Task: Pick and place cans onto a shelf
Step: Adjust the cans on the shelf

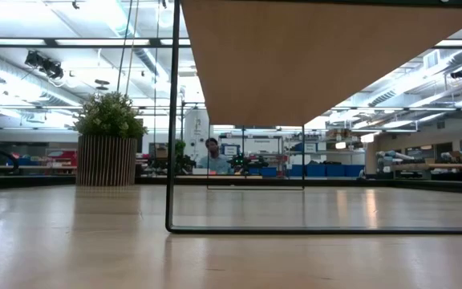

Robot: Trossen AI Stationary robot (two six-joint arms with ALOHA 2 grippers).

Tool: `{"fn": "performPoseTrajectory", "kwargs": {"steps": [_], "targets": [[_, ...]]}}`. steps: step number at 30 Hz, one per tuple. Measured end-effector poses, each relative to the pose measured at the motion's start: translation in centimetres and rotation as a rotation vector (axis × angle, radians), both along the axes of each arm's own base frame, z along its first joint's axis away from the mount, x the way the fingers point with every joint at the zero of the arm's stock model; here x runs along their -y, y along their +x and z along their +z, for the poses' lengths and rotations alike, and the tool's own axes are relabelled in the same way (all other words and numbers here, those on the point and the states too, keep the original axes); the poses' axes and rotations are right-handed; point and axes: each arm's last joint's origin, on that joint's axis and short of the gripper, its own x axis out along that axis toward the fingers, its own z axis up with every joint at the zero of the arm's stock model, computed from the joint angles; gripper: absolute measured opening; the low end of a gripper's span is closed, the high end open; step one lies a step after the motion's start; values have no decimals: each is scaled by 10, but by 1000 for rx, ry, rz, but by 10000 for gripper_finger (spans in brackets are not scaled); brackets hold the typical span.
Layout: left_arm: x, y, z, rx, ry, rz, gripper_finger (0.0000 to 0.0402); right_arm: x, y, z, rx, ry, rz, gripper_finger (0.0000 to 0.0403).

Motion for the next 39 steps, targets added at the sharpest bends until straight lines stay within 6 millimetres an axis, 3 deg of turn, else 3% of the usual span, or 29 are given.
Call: {"fn": "performPoseTrajectory", "kwargs": {"steps": [25,39], "targets": [[16,4,-4,5,-112,-38,387,-1,0,0,-2,13,3,347],[33,-13,15,45,-93,-80,387,-2,-10,2,-43,90,30,347]]}}
